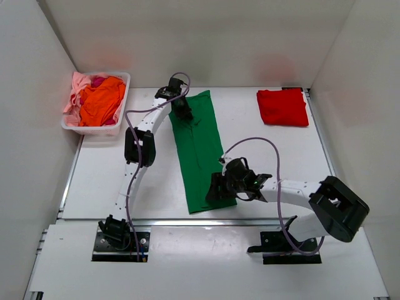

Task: Fold and stack the t-shirts
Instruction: Rotate the tshirt 90 degrees

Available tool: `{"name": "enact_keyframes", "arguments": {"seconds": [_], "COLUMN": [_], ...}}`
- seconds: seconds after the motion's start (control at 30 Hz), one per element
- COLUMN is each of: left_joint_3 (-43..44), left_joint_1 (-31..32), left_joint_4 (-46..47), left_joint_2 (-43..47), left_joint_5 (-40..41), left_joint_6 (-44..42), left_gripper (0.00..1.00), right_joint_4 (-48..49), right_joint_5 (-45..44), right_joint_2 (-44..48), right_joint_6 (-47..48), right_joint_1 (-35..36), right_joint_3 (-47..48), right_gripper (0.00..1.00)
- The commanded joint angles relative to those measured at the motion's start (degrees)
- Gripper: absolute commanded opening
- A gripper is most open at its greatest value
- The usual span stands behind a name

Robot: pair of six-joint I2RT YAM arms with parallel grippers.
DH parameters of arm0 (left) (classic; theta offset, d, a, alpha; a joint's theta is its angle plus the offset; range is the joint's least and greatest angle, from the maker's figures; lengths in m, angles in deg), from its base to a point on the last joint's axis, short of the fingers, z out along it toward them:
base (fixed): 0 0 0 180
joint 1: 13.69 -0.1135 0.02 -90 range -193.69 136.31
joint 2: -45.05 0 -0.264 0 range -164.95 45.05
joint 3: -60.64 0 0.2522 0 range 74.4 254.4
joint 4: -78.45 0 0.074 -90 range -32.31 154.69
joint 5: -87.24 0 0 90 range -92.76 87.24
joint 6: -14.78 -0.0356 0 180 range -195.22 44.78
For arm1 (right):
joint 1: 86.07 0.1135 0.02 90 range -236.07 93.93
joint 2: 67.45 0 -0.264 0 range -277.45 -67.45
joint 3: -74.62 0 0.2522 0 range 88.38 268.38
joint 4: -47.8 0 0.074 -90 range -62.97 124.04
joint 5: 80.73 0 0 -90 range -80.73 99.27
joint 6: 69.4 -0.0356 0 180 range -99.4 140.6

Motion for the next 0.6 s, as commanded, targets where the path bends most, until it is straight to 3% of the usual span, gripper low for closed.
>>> {"name": "enact_keyframes", "arguments": {"seconds": [0.0,0.1,0.17,0.3,0.43,0.47,0.53,0.57], "left_joint_3": [6.17,8.65,5.24,-1.71,-11.36,-19.13,-42.81,-49.38], "left_joint_1": [-1.16,-1.43,-1.43,-1.69,0.49,2.07,4.35,6.20], "left_joint_4": [-3.05,-1.23,2.55,8.46,-4.42,-5.77,-3.52,-1.50], "left_joint_2": [-5.79,-4.32,1.81,14.04,28.25,34.13,48.62,52.61], "left_joint_5": [4.56,2.62,1.13,-3.78,-0.64,1.89,3.32,4.02], "left_joint_6": [-1.05,-2.19,-2.10,0.71,-4.20,-5.86,-4.49,-3.08], "left_gripper": [0.22,0.24,0.26,0.28,0.28,0.28,0.29,0.29], "right_joint_4": [-2.48,-4.49,-5.99,-18.62,-24.28,-25.41,-28.31,-28.93], "right_joint_5": [0.68,-0.19,2.25,4.03,-0.63,-1.50,-2.47,-2.56], "right_joint_2": [-3.95,-4.05,-2.65,-0.98,4.72,6.40,9.03,9.57], "right_joint_6": [0.65,6.00,9.51,18.47,21.67,21.84,21.40,21.14], "right_joint_1": [4.70,5.41,3.05,-0.91,-3.89,-6.25,-10.48,-11.63], "right_joint_3": [2.13,5.29,7.05,17.58,22.53,21.92,19.82,19.29], "right_gripper": [0.53,0.53,0.54,0.65,0.68,0.67,0.65,0.64]}}
